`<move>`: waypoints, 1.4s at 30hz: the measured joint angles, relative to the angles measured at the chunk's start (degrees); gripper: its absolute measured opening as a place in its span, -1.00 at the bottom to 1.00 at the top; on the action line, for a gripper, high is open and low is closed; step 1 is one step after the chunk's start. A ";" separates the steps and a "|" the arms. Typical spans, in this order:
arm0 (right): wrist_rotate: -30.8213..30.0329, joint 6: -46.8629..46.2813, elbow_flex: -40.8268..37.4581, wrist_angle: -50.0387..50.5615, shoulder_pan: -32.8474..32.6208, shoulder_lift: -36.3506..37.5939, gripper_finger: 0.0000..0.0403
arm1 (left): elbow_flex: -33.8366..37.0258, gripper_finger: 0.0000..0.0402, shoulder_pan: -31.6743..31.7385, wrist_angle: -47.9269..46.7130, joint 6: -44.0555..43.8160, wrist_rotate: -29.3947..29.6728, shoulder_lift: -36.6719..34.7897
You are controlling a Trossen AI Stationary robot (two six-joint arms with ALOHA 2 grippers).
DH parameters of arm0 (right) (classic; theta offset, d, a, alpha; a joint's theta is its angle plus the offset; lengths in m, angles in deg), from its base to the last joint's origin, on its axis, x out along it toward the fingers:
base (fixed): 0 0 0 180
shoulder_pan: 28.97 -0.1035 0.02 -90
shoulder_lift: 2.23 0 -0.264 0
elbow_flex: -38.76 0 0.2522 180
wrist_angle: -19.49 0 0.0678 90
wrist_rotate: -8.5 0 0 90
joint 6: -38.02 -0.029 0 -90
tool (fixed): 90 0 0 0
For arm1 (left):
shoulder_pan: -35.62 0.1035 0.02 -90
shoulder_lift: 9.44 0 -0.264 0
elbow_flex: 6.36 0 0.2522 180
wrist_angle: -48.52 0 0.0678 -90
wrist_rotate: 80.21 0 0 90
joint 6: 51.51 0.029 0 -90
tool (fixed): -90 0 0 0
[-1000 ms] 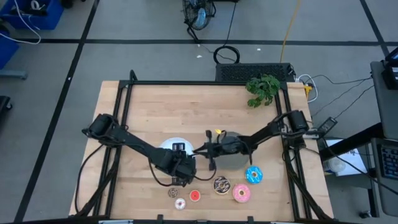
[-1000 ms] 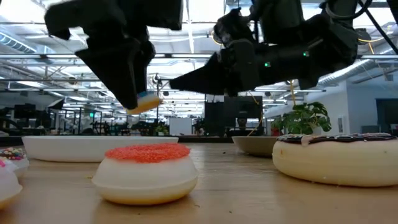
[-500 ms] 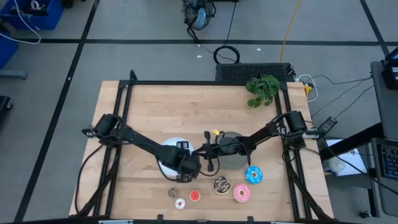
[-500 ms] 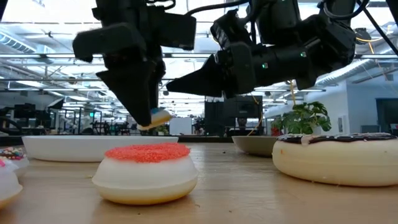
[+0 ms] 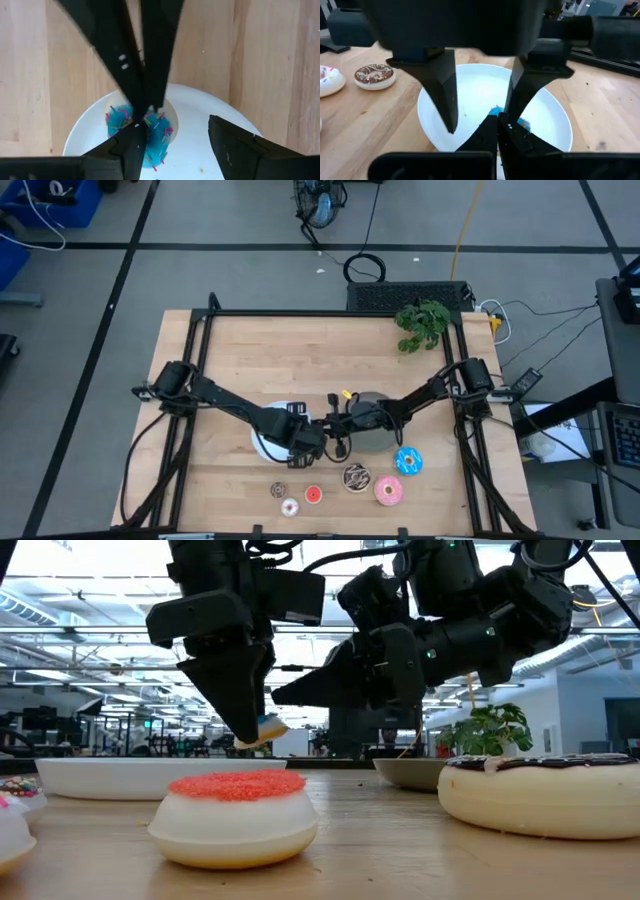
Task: Pick & Place donuts
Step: Put the small blue donut on the white plate, then put the small brown donut on the white plate
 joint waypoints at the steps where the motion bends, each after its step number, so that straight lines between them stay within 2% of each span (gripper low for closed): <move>1: 0.00 -0.08 0.02 0.00 0.13 0.00 -1.00 | 0.00 0.05 0.00 0.48 0.01 0.08 0.00; 8: 1.57 -0.37 0.09 -1.97 0.31 -1.77 -1.00 | 0.00 0.05 -0.04 2.44 -0.13 -1.60 0.00; 18: 2.95 -0.33 6.47 1.27 0.57 -8.72 -1.00 | 0.04 0.05 -0.22 -1.85 -3.45 -2.32 -0.02; 25: 2.09 1.07 5.45 2.07 0.53 -5.87 -1.00 | -0.07 0.05 -0.79 -0.71 -2.98 -1.94 -0.83; 29: 1.22 2.58 3.00 6.83 0.14 0.66 -1.00 | -0.09 0.05 -1.66 -1.67 -3.50 -1.23 -3.95; 32: 1.08 3.00 -0.66 9.82 -1.11 8.44 -1.00 | -0.09 0.05 -3.34 -3.99 -6.37 0.44 -8.35; 36: 1.36 2.91 -8.99 9.43 -4.42 21.05 -1.00 | -0.13 0.05 -6.71 -7.34 -12.30 5.13 -15.99; 39: 1.26 3.35 -16.18 9.60 -7.29 31.72 -1.00 | -0.14 0.05 -9.18 -8.41 -18.60 4.89 -20.43; 42: 1.18 4.16 -22.94 8.59 -9.87 42.97 -1.00 | -0.17 0.03 -13.03 -10.18 -21.99 4.38 -21.94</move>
